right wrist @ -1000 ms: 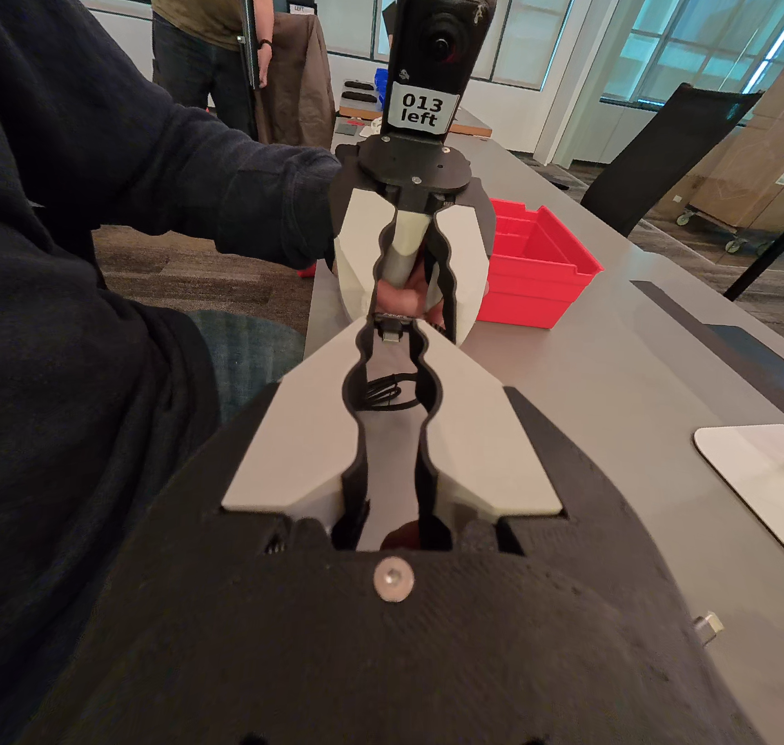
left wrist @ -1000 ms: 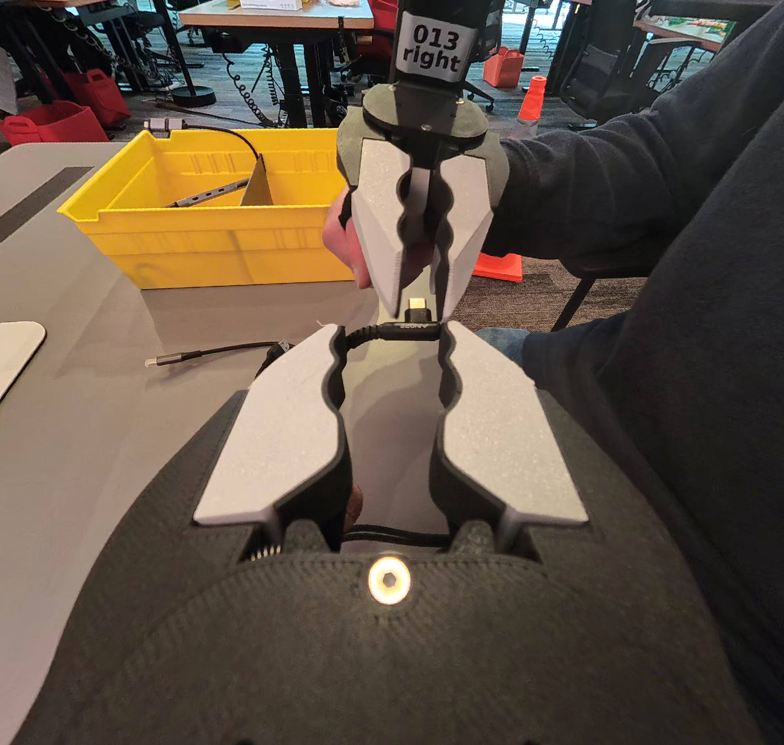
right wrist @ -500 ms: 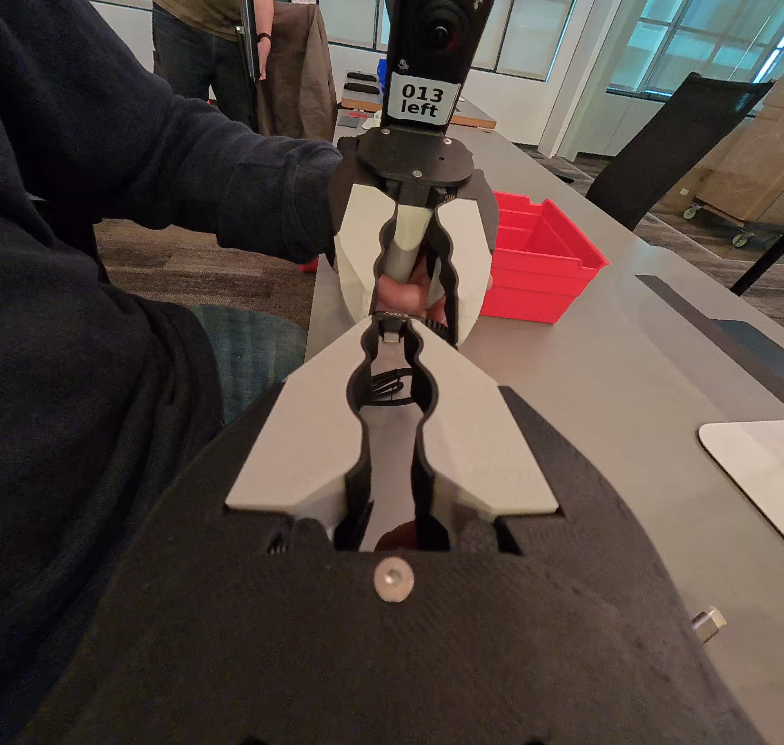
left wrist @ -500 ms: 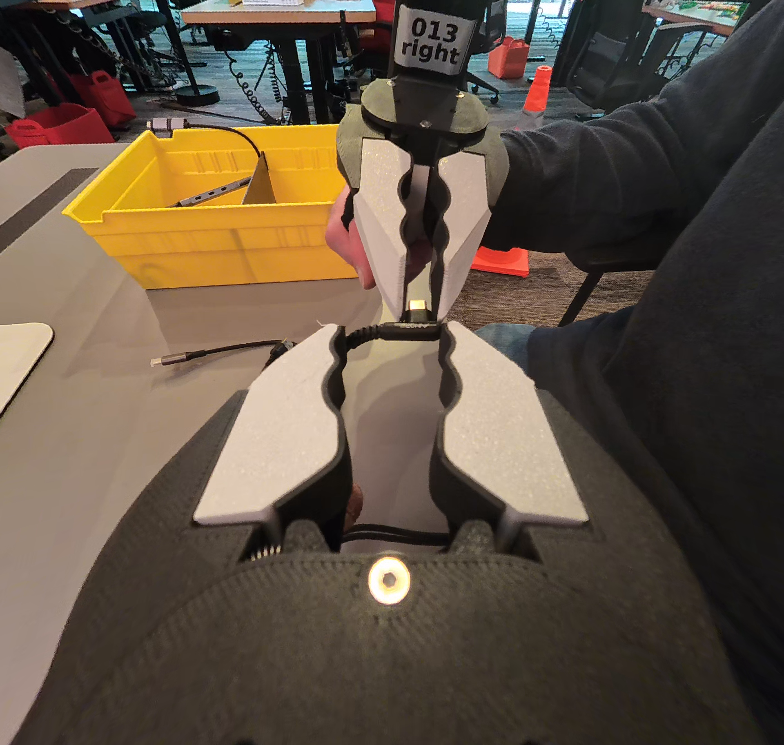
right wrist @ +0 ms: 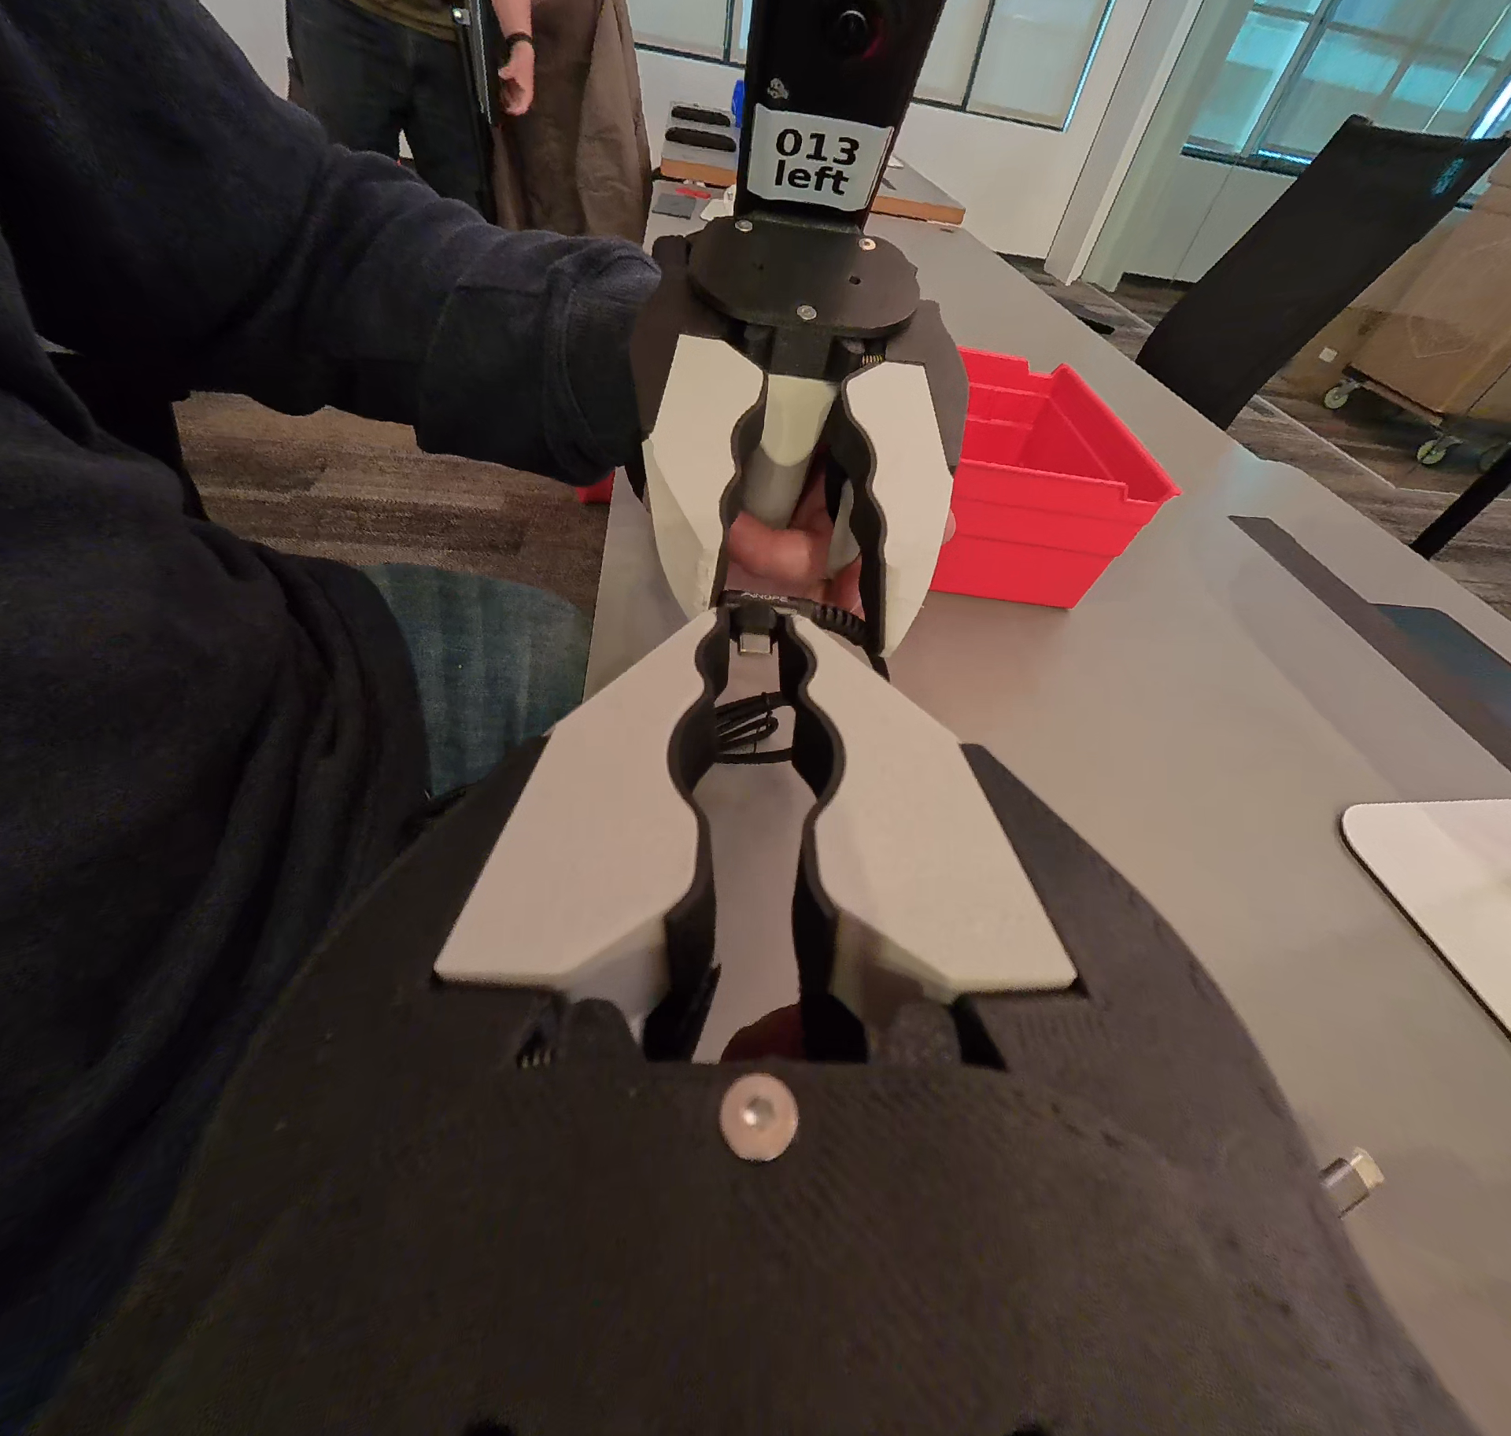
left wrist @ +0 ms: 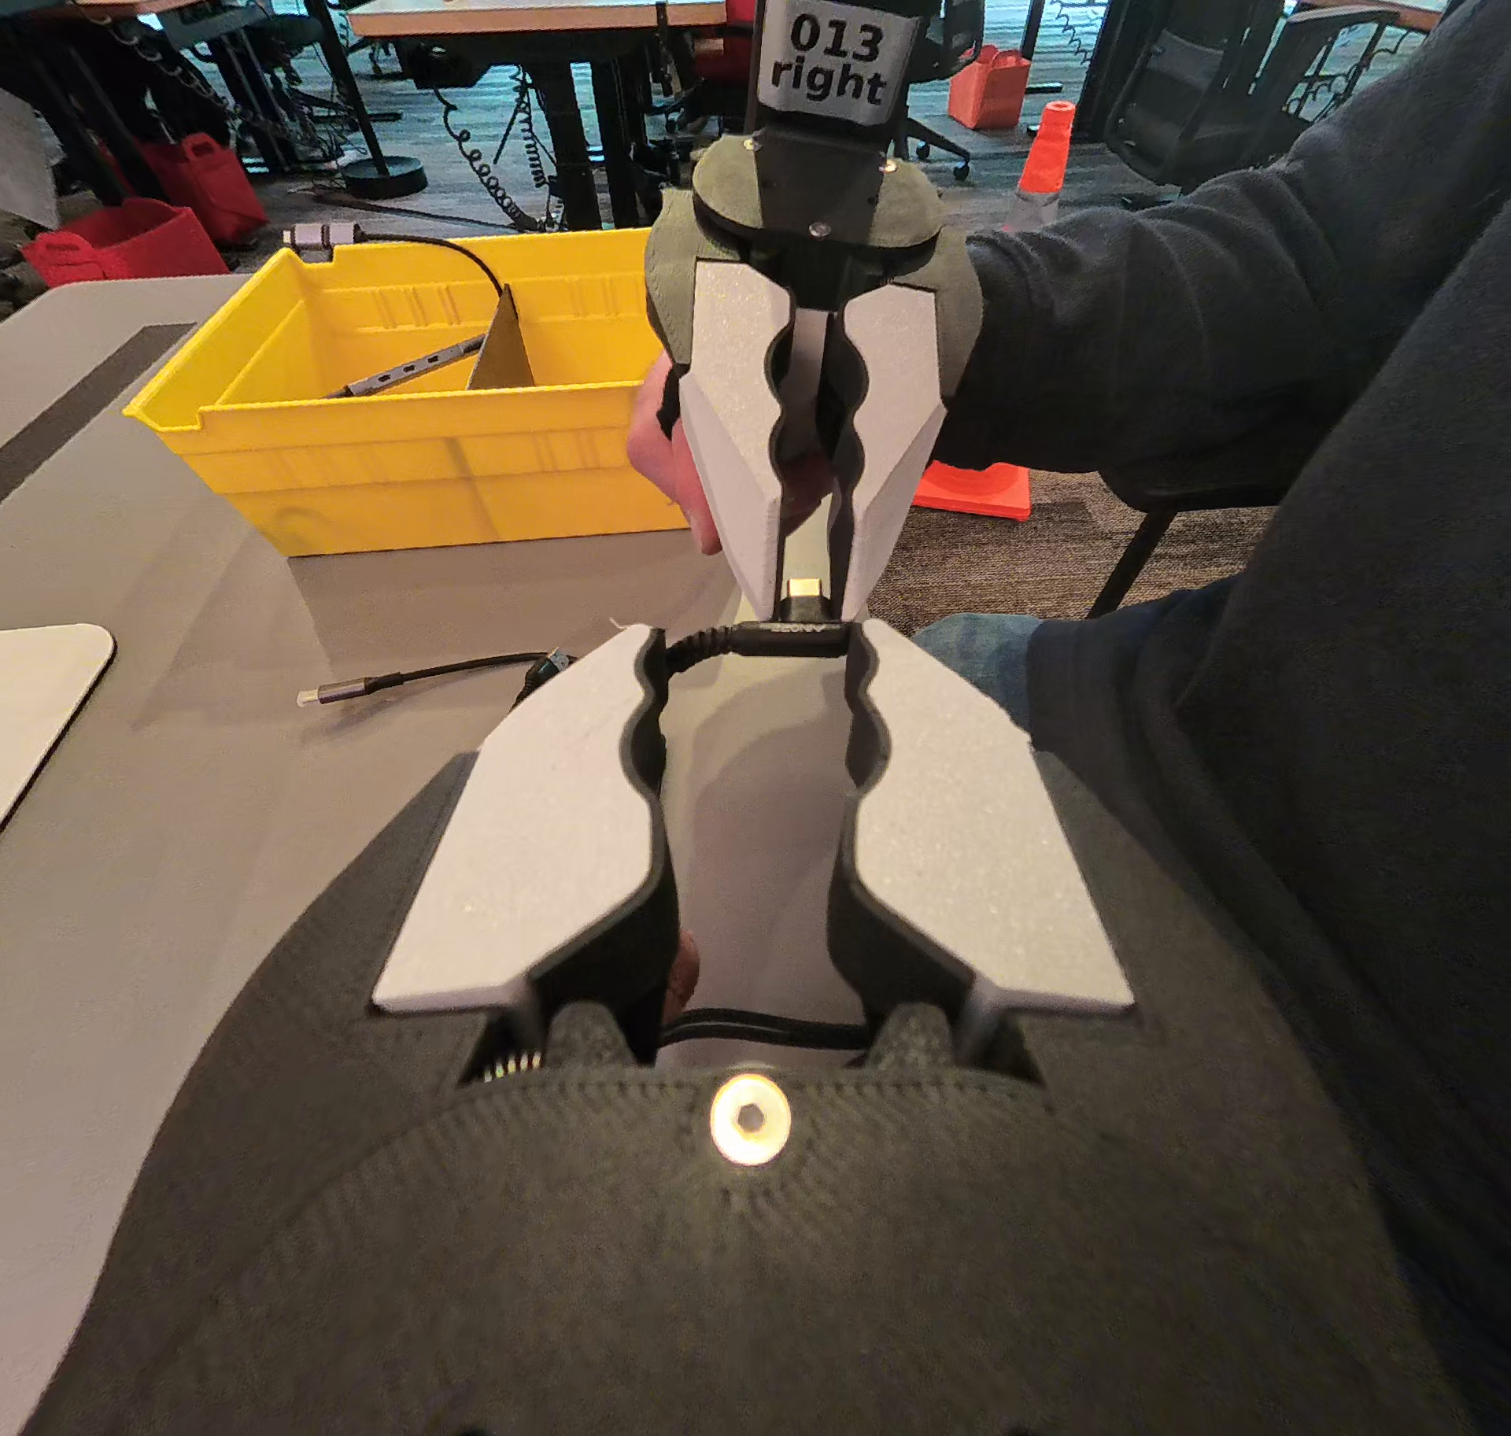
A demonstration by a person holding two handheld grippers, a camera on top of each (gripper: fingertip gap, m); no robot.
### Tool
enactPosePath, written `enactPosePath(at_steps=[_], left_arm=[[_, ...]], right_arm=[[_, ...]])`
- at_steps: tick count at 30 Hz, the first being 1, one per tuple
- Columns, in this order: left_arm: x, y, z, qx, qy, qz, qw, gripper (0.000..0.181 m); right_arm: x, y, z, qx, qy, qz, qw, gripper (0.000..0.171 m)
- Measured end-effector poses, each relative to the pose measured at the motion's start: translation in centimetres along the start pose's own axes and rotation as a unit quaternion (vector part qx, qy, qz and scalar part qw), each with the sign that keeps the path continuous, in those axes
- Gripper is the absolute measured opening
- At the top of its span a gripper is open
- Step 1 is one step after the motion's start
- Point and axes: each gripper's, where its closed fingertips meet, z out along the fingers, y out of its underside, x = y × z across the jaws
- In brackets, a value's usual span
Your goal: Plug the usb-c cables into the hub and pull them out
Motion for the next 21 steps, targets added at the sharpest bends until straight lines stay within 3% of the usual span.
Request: enactPosePath(at_steps=[21], left_arm=[[0.25, -0.05, 0.07, -0.005, 0.002, 0.009, 1.000, 0.041]], right_arm=[[-0.32, 0.36, -0.06, -0.009, -0.008, -0.003, 1.000, 0.008]])
